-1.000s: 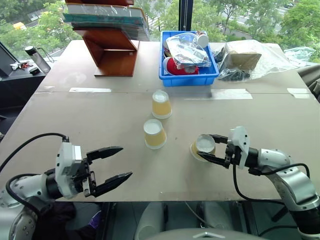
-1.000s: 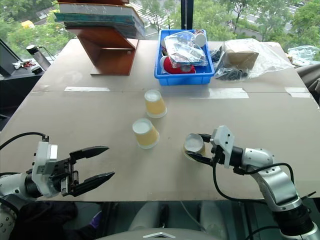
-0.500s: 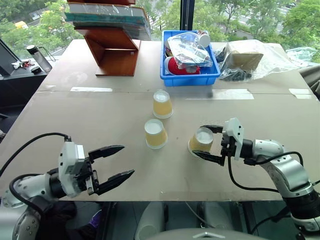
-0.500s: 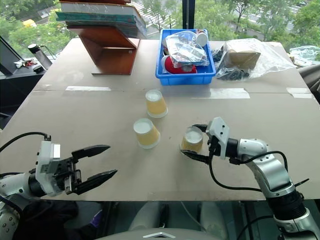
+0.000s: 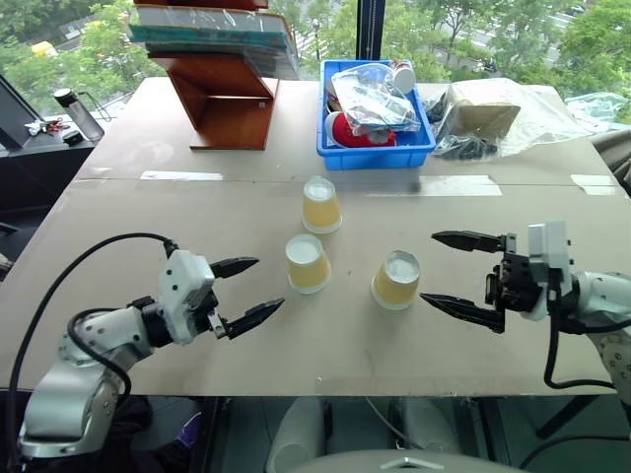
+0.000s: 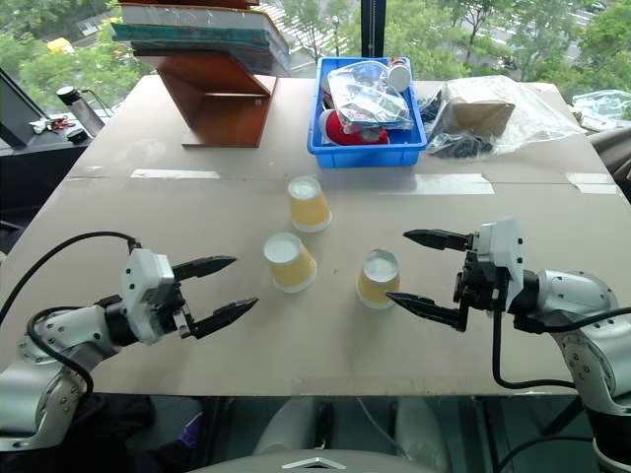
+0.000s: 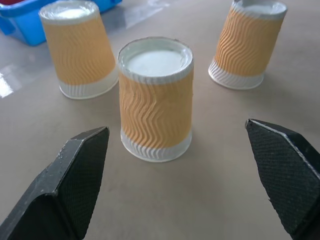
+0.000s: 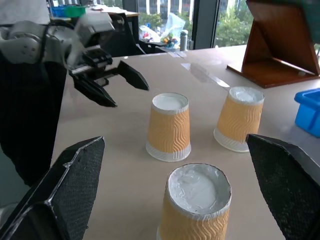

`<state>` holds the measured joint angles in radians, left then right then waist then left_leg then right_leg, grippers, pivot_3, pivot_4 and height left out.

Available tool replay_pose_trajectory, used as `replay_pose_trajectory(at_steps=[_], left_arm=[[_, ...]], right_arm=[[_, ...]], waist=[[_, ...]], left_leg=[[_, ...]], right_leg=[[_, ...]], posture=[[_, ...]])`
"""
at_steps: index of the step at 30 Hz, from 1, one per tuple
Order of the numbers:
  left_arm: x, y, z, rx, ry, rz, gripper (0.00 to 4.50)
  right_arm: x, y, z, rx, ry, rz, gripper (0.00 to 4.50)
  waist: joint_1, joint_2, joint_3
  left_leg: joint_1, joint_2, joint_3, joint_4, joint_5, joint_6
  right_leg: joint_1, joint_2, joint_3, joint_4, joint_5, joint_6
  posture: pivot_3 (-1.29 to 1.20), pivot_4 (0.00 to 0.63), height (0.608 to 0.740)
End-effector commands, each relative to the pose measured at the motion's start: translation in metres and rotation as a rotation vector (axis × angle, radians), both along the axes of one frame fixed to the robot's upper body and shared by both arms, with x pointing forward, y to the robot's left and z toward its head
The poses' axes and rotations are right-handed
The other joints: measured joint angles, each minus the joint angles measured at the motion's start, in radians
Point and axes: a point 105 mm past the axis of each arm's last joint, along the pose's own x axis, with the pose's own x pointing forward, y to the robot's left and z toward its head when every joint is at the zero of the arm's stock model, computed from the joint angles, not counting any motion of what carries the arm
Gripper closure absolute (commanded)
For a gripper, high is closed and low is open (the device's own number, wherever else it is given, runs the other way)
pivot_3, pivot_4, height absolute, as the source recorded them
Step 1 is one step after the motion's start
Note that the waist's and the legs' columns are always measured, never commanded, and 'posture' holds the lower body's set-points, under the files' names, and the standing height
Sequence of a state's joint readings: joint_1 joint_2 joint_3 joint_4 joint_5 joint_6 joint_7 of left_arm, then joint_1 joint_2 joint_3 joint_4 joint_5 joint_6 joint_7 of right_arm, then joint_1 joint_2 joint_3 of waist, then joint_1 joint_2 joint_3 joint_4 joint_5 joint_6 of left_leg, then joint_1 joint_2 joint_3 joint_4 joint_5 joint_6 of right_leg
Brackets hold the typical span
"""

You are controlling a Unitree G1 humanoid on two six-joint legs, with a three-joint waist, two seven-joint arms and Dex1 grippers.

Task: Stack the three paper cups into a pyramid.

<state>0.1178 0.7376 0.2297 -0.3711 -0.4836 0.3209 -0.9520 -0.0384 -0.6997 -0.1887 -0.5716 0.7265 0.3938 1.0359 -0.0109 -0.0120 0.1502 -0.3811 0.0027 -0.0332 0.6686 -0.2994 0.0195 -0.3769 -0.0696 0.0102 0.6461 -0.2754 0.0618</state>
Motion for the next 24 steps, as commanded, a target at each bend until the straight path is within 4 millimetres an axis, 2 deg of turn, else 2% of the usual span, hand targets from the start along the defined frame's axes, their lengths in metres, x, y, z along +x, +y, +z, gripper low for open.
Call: replay_pose_trajectory(at_steps=[1,6,9,20,23,24], left_arm=[[0.011,-0.006,-0.003,0.033,-0.005,-0.016,0.0],[0.031,-0.016,-0.005,0.025,-0.019,-0.049,0.0],[0.04,-0.031,-0.003,0.007,-0.031,-0.1,0.0],[0.051,-0.047,-0.005,-0.004,-0.055,-0.168,0.0],[0.051,-0.05,-0.003,-0.024,-0.059,-0.186,0.64],[0.051,-0.051,-0.003,-0.027,-0.06,-0.188,1.04]], right_arm=[[-0.015,-0.003,0.015,0.008,-0.083,0.028,0.04],[-0.021,-0.012,0.009,-0.027,-0.08,0.017,0.04],[-0.019,-0.021,0.004,-0.045,-0.071,-0.019,0.04],[-0.02,-0.028,-0.013,-0.057,-0.053,-0.068,0.04],[-0.022,-0.03,-0.017,-0.072,-0.049,-0.077,0.0],[-0.023,-0.031,-0.018,-0.077,-0.047,-0.079,0.0]], waist=[[0.0,0.0,0.0],[0.001,0.0,0.0],[0.001,0.0,0.0],[0.0,-0.001,0.0],[0.002,-0.001,0.0],[0.001,-0.001,0.0]], left_leg=[[0.0,0.0,0.0,0.0,0.0,0.0],[0.0,0.0,0.0,0.0,0.0,0.0],[0.0,0.0,0.0,0.0,0.0,0.0],[0.0,-0.001,0.0,0.001,0.002,-0.003],[0.0,-0.001,0.0,0.001,0.002,-0.003],[0.0,-0.001,0.0,0.001,0.002,-0.003]], right_leg=[[0.0,0.0,0.0,0.0,0.0,0.0],[0.0,0.0,0.0,0.0,0.0,0.0],[0.0,0.0,0.0,0.0,0.0,0.0],[0.0,0.0,0.0,0.001,0.0,0.0],[0.0,0.0,0.0,0.001,0.0,0.0],[0.0,0.0,0.0,0.001,0.0,0.0]], posture=[[0.0,0.15,0.74],[0.0,0.15,0.74],[0.0,0.15,0.74],[0.0,0.15,0.74],[0.0,0.15,0.74],[0.0,0.15,0.74]])
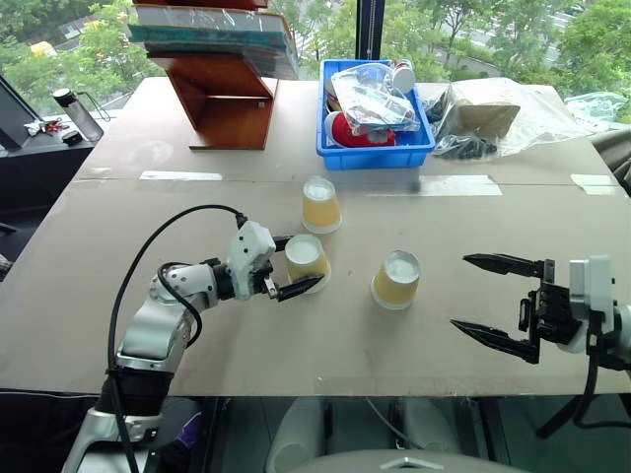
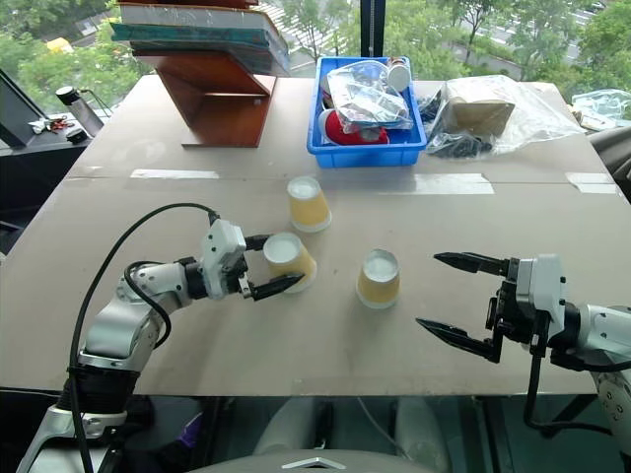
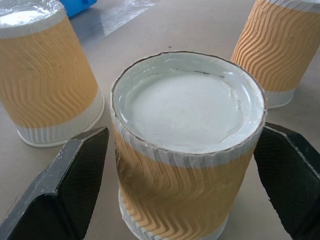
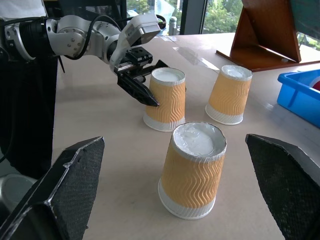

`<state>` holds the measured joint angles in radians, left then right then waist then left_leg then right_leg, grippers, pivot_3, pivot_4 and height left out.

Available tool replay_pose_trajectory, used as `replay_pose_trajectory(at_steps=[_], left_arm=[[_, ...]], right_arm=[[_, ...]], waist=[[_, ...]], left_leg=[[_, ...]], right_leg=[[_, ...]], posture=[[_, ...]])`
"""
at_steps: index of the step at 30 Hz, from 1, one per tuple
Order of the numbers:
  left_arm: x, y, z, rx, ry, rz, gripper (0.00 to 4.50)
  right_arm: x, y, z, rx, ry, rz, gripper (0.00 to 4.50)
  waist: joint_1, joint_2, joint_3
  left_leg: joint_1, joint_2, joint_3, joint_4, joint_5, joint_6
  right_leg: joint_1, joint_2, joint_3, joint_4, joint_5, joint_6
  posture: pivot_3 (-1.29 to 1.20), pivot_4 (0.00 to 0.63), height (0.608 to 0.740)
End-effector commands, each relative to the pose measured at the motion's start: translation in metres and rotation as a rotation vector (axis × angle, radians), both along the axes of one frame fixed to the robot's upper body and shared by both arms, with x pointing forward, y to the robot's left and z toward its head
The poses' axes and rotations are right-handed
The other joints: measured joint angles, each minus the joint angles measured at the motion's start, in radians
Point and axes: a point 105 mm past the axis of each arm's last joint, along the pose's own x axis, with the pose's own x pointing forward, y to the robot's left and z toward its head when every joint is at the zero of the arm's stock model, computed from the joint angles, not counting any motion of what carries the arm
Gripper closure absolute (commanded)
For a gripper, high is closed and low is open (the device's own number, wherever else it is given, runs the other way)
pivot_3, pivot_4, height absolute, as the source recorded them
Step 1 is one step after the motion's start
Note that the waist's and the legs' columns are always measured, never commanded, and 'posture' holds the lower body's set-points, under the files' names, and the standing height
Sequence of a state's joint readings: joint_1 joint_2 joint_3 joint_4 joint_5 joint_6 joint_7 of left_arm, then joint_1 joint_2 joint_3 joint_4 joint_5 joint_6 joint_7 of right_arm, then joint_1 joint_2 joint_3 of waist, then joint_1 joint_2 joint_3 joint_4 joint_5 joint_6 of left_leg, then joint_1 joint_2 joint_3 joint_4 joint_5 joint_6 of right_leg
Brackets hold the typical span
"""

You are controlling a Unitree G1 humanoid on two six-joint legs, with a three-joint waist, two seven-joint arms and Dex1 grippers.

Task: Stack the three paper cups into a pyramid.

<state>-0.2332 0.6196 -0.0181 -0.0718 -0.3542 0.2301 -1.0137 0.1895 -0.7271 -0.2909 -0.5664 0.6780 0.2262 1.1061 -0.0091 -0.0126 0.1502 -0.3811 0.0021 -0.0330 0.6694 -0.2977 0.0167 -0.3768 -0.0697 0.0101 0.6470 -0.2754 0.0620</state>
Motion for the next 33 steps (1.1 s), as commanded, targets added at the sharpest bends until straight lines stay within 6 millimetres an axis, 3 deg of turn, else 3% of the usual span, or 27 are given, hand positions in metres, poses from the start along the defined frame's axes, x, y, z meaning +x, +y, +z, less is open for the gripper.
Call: replay_pose_trajectory(at_steps=[1,3,8,14,22,33], left_arm=[[-0.001,-0.006,0.006,-0.011,-0.031,-0.04,1.48],[-0.002,-0.007,0.006,-0.005,-0.034,-0.052,1.88],[-0.008,-0.007,0.009,0.002,-0.046,-0.104,1.89],[-0.024,-0.032,0.016,-0.029,0.006,-0.307,1.89],[-0.013,-0.05,0.018,-0.009,-0.01,-0.386,1.89],[-0.013,-0.064,0.011,0.006,0.0,-0.456,1.89]], right_arm=[[-0.004,-0.002,0.002,-0.022,-0.034,-0.002,0.0],[-0.005,-0.001,0.001,-0.03,-0.032,-0.001,0.0],[-0.006,0.0,0.002,-0.026,-0.039,-0.014,0.0],[-0.003,0.002,0.0,-0.021,-0.038,-0.041,0.0],[-0.002,0.008,0.0,-0.008,-0.043,-0.058,0.0],[-0.007,0.011,0.0,0.001,-0.045,-0.097,0.0]], waist=[[-0.001,0.0,0.0],[-0.001,0.0,0.0],[-0.001,0.0,0.0],[0.003,0.0,0.0],[-0.002,0.0,0.0],[-0.002,0.0,0.0]], left_leg=[[0.0,0.0,0.0,0.0,0.0,0.0],[0.0,0.0,0.0,0.0,0.0,-0.001],[0.0,0.0,0.0,0.0,0.0,-0.001],[0.0,0.0,0.0,0.0,0.0,-0.001],[0.0,-0.001,0.0,0.001,0.001,-0.001],[0.0,-0.001,0.0,0.001,0.001,-0.001]], right_leg=[[0.0,0.0,0.0,0.0,0.0,0.0],[0.0,0.0,0.0,0.0,0.0,0.0],[0.0,0.0,0.0,0.0,0.0,0.0],[0.0,0.0,0.0,0.0,0.0,0.0],[0.0,0.001,0.0,0.001,0.0,0.0],[0.0,0.001,0.0,0.001,0.0,0.0]], posture=[[0.0,0.15,0.74],[0.0,0.15,0.74],[0.0,0.15,0.74],[0.0,0.15,0.74],[0.0,0.15,0.74],[0.0,0.15,0.74]])
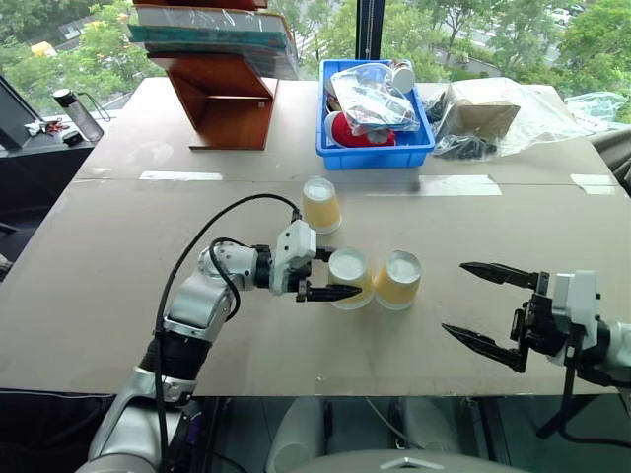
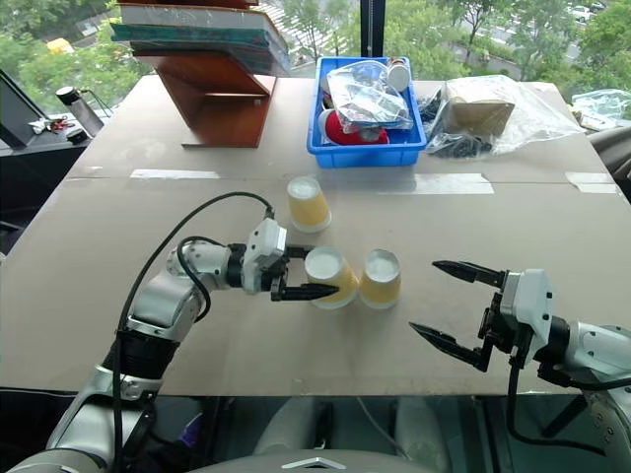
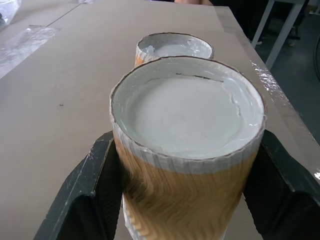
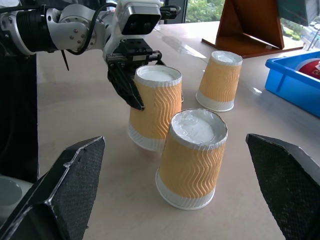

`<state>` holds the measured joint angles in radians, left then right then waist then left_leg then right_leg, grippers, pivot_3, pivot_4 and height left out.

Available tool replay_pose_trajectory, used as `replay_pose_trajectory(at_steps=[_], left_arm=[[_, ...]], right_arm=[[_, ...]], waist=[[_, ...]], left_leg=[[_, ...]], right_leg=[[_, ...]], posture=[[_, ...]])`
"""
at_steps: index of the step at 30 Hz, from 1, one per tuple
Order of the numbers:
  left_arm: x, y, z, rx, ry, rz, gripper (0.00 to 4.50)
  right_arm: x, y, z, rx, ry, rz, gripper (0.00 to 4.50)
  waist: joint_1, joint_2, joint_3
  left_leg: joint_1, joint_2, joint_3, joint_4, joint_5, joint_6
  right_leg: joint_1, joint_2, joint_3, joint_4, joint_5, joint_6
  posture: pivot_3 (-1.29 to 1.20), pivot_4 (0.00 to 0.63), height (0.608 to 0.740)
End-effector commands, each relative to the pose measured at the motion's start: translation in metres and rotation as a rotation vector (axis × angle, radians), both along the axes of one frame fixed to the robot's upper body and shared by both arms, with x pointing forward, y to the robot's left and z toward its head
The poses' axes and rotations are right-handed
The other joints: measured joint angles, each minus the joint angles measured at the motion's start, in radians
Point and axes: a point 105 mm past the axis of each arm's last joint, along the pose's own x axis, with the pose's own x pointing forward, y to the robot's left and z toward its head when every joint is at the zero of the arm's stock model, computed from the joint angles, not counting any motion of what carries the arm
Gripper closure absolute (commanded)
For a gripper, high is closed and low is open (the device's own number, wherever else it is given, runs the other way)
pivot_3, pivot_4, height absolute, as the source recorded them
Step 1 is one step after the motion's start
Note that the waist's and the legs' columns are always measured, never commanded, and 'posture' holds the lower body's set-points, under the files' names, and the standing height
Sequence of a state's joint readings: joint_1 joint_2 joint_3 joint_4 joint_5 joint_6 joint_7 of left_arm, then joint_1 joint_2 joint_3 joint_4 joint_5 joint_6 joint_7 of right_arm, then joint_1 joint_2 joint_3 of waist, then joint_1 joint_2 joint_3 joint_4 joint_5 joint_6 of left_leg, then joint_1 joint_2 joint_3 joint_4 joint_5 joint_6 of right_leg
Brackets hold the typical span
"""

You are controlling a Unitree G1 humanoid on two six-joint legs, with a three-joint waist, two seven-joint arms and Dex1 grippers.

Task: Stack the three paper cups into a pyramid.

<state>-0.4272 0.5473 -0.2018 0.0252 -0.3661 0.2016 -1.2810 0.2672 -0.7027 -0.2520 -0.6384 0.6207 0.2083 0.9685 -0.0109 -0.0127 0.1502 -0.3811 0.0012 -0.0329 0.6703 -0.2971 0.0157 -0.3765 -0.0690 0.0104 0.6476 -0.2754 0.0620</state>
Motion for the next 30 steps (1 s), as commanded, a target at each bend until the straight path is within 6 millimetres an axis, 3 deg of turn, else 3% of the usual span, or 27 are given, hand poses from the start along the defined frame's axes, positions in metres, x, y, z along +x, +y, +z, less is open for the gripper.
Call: replay_pose_trajectory(at_steps=[1,14,16,19,25,30], left_arm=[[0.0,-0.005,0.005,-0.005,-0.041,-0.026,1.89],[0.003,-0.013,0.001,0.022,-0.033,-0.037,1.89],[0.002,-0.013,-0.001,0.03,-0.026,-0.04,0.89],[0.002,-0.013,-0.003,0.039,-0.019,-0.028,0.05],[0.003,-0.01,-0.002,0.031,-0.033,0.001,0.05],[0.0,0.004,0.012,-0.024,-0.038,0.045,0.05]], right_arm=[[-0.004,0.004,0.009,0.002,-0.047,0.001,0.0],[-0.004,0.005,0.012,0.002,-0.047,-0.013,0.0],[-0.004,0.005,0.012,0.003,-0.046,-0.013,0.0],[-0.004,0.005,0.012,0.004,-0.044,-0.012,0.0],[-0.004,0.005,0.012,0.006,-0.042,-0.009,0.0],[-0.004,0.005,0.011,0.006,-0.041,-0.008,0.0]], waist=[[0.0,0.0,0.0],[0.0,0.0,0.0],[0.0,0.0,0.0],[0.0,0.0,0.0],[0.0,0.0,0.0],[0.0,0.0,0.0]], left_leg=[[0.0,0.0,0.0,0.0,0.0,0.0],[0.0,0.0,0.0,0.0,0.0,0.0],[0.0,0.0,0.0,0.0,0.0,0.0],[0.0,0.0,0.0,0.0,0.0,0.0],[0.0,0.0,0.0,0.0,0.0,0.0],[0.0,0.0,0.0,0.0,0.0,0.0]], right_leg=[[0.0,0.0,0.0,0.0,0.0,0.0],[0.0,0.0,0.0,0.0,0.0,0.0],[0.0,0.0,0.0,0.0,0.0,0.0],[0.0,0.0,0.0,0.0,0.0,0.0],[0.0,0.0,0.0,0.0,0.0,0.0],[0.0,0.0,0.0,0.0,0.0,0.0]], posture=[[0.0,0.15,0.74],[0.0,0.15,0.74],[0.0,0.15,0.74],[0.0,0.15,0.74],[0.0,0.15,0.74],[0.0,0.15,0.74]])
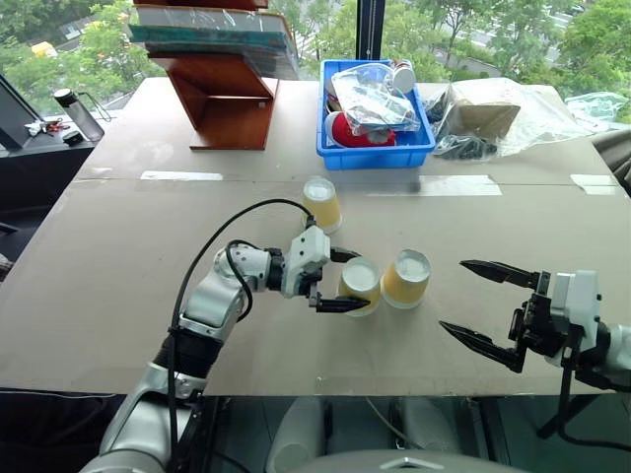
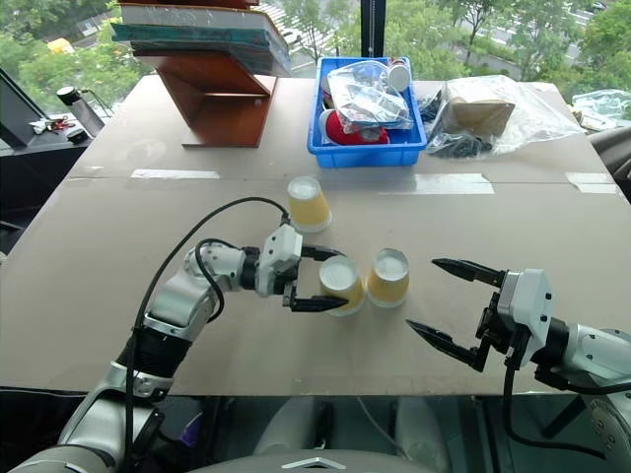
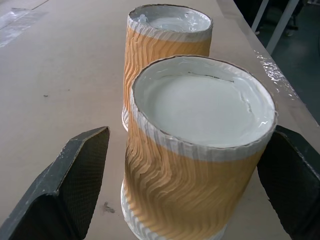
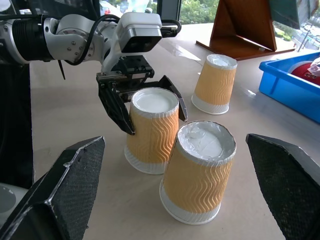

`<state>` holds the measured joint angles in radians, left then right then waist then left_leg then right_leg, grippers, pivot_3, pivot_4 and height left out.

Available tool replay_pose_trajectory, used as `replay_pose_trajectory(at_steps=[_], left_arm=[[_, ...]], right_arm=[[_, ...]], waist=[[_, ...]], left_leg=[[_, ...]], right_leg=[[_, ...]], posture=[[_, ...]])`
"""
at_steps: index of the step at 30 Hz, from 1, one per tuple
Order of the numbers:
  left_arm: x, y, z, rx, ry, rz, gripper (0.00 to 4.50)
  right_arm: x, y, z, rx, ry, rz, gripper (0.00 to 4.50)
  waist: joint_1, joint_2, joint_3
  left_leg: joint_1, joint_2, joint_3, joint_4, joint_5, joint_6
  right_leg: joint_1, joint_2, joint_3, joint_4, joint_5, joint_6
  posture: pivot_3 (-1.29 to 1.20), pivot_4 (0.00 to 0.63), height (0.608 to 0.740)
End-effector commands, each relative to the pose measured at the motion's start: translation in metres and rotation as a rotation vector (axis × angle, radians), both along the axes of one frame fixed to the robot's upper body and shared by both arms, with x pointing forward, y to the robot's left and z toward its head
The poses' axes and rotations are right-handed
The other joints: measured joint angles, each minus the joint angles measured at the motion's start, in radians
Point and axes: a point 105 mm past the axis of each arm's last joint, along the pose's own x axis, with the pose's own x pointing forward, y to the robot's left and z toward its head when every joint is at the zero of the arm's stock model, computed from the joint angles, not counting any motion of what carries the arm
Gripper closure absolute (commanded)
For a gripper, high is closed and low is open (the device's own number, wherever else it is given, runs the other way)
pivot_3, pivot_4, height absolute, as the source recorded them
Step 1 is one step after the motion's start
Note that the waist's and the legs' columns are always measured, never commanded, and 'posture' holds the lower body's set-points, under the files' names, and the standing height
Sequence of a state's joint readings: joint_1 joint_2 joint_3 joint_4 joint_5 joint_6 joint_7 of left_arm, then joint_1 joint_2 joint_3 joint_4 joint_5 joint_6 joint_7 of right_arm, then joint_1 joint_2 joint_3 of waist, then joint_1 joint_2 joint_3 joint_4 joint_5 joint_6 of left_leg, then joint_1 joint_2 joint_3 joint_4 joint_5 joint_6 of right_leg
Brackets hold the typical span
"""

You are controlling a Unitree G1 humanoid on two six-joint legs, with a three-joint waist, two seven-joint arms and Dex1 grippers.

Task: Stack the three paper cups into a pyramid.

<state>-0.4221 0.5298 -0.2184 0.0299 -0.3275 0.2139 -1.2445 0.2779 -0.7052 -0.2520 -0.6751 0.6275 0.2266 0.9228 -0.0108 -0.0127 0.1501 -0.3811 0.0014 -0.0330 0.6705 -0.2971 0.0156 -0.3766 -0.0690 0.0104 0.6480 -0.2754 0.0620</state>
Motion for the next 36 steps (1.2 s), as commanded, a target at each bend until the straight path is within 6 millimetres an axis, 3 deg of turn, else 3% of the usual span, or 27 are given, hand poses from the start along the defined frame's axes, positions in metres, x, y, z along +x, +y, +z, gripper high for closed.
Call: replay_pose_trajectory(at_steps=[1,9,13,22,30,36], left_arm=[[-0.003,0.012,0.023,-0.058,-0.053,0.024,0.05],[-0.003,0.071,0.032,-0.063,0.001,0.252,0.05],[0.021,0.084,0.041,-0.086,-0.075,0.438,0.05],[0.017,0.072,0.02,-0.01,-0.091,0.407,0.05],[0.007,0.045,0.001,0.021,-0.071,0.306,0.05],[0.01,0.041,-0.003,0.021,-0.075,0.308,0.05]], right_arm=[[-0.003,0.002,0.008,0.0,-0.037,0.014,0.0],[-0.002,0.001,0.008,0.002,-0.037,0.015,0.0],[0.001,0.001,0.009,0.008,-0.039,0.02,0.0],[0.004,-0.002,0.007,0.008,-0.045,0.034,0.0],[0.001,-0.005,0.004,0.002,-0.048,0.034,0.0],[0.0,-0.004,0.005,0.001,-0.052,0.027,0.0]], waist=[[-0.001,0.0,0.0],[-0.001,0.0,0.0],[0.01,0.0,0.0],[0.003,-0.001,0.0],[0.003,-0.001,0.0],[0.002,-0.001,0.0]], left_leg=[[0.0,0.0,0.0,0.0,0.0,0.0],[0.001,0.001,0.0,0.0,-0.001,0.001],[0.0,0.001,0.0,0.0,-0.001,0.001],[0.0,0.0,0.0,0.0,0.0,0.0],[0.0,0.0,0.0,0.0,0.0,0.0],[0.001,0.0,0.0,0.0,0.0,0.0]], right_leg=[[0.0,0.0,0.0,0.0,0.0,0.0],[0.0,0.0,0.0,0.0,0.0,0.0],[0.0,0.0,0.0,0.0,0.0,0.0],[0.0,0.0,0.0,0.001,0.0,0.0],[0.0,0.0,0.0,0.001,0.0,0.0],[0.0,0.0,0.001,0.001,0.0,0.0]], posture=[[0.0,0.15,0.74],[0.0,0.15,0.74],[0.0,0.15,0.74],[0.0,0.15,0.74],[0.0,0.15,0.74],[0.0,0.15,0.74]])
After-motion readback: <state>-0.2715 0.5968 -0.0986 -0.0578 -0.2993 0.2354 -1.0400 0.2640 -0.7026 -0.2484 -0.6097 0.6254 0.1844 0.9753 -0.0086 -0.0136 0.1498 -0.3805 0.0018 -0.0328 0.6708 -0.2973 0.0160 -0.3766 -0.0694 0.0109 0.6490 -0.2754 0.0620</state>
